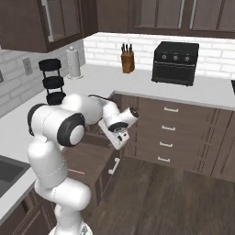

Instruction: Take a straw from the drawer in front and place it inside the glass cup on the dining counter.

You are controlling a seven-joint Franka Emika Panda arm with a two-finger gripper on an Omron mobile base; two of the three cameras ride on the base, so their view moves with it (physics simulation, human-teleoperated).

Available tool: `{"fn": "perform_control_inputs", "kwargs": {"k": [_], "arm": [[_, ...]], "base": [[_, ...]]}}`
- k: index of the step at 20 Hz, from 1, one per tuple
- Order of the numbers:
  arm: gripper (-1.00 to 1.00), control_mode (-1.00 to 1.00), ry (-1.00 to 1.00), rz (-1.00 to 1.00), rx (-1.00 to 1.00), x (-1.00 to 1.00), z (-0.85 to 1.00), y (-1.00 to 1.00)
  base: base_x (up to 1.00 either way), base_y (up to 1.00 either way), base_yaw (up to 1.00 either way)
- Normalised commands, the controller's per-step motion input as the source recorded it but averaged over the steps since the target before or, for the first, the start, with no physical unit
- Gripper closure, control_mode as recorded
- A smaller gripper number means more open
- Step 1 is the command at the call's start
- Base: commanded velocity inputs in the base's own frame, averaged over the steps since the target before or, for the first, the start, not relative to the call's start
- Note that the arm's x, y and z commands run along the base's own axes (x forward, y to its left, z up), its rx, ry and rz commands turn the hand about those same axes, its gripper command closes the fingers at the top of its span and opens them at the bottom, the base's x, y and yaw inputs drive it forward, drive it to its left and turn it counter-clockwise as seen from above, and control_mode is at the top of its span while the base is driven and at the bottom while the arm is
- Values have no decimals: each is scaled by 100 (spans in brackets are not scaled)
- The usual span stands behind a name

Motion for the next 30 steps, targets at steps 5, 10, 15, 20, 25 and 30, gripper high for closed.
{"fn": "perform_control_inputs", "kwargs": {"k": [5, 10, 15, 20, 25, 30], "arm": [[-100, -100, 30, 0, -26, 47, -17, 32], [-100, -100, 24, 0, -21, 32, -47, 19], [-100, -100, 18, 0, -20, 15, -57, 17], [-100, -100, 7, 0, -19, 2, -48, 3], [-100, -100, 0, 0, -13, -4, -33, -22], [-100, -100, -2, 0, -9, -9, -31, -41]], "base": [[0, 0, 0], [0, 0, 0], [0, 0, 0], [0, 0, 0], [0, 0, 0], [0, 0, 0]]}}
